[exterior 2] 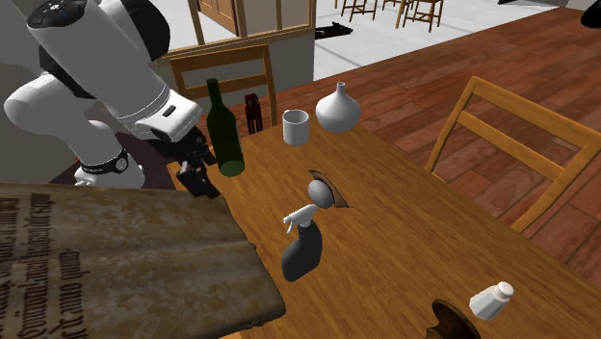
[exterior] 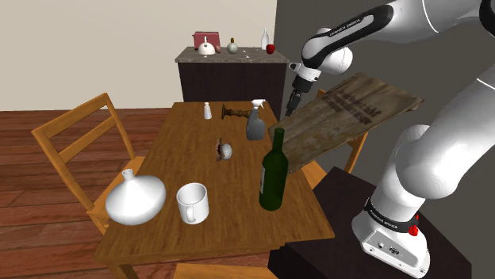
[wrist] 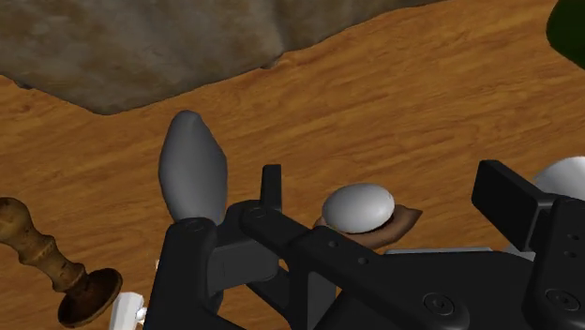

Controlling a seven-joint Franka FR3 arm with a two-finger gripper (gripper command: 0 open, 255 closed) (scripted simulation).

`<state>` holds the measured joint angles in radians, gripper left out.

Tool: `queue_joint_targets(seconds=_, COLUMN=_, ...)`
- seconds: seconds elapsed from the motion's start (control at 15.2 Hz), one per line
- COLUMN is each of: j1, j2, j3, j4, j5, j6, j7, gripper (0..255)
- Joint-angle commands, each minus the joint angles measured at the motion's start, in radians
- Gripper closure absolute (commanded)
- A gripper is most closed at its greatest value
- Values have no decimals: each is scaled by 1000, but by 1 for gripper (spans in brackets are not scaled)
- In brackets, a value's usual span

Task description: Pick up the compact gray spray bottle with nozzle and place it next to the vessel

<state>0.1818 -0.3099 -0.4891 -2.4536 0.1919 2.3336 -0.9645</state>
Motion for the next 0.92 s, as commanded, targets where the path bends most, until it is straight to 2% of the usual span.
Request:
queue_joint_targets(seconds=0.0, j1=42, j2=86, j3=-62, j4=35, j5=91, j6=43, j7=-139, gripper=0)
queue_joint_targets(seconds=0.2, j1=97, j2=236, j3=-134, j4=125, j5=273, j6=55, j7=-355, gripper=0)
queue_joint_targets(seconds=0.33, j1=104, j2=343, j3=-154, j4=197, j5=406, j6=36, j7=-499, gripper=0)
queue_joint_targets(seconds=0.59, j1=44, j2=549, j3=-123, j4=361, j5=624, j6=-37, j7=-729, gripper=0)
queue_joint_targets(seconds=0.86, j1=-46, j2=729, j3=-61, j4=541, j5=761, j6=-116, j7=-876, gripper=0)
